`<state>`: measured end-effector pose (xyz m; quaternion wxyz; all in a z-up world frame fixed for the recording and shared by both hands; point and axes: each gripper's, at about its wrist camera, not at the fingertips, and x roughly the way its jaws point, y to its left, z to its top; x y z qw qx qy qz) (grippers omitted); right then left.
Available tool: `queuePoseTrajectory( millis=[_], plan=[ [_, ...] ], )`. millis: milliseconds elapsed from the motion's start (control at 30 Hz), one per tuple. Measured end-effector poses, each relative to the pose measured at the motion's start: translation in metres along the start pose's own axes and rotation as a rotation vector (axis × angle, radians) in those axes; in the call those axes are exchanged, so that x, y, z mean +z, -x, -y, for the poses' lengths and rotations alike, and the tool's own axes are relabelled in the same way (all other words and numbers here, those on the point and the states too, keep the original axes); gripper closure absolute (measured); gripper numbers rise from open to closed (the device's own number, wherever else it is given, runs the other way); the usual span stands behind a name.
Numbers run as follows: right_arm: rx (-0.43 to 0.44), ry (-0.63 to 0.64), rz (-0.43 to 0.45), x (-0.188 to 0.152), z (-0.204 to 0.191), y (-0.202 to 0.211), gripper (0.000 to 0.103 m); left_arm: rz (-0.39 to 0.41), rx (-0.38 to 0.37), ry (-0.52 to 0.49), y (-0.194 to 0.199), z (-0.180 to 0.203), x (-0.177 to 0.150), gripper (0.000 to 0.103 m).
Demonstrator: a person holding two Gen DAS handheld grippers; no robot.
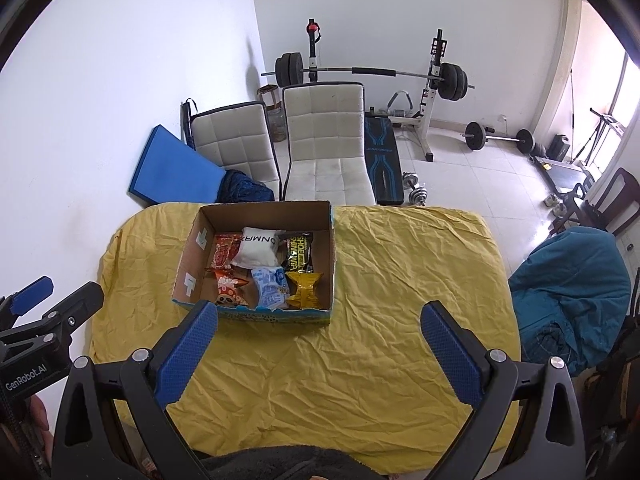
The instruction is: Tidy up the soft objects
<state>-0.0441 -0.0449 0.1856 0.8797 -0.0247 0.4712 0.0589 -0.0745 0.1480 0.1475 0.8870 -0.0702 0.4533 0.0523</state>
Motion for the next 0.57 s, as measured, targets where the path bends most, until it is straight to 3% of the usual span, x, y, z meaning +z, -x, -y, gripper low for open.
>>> queuePoseTrajectory(
  millis=[567],
  plan=[
    [-0.031,-0.028,-0.013,-0.0016,0.0062,-0.0060,0.000,-0.011,-0.009,-0.012,-0.0062,0.0055,0.0042,0.002]
  ],
)
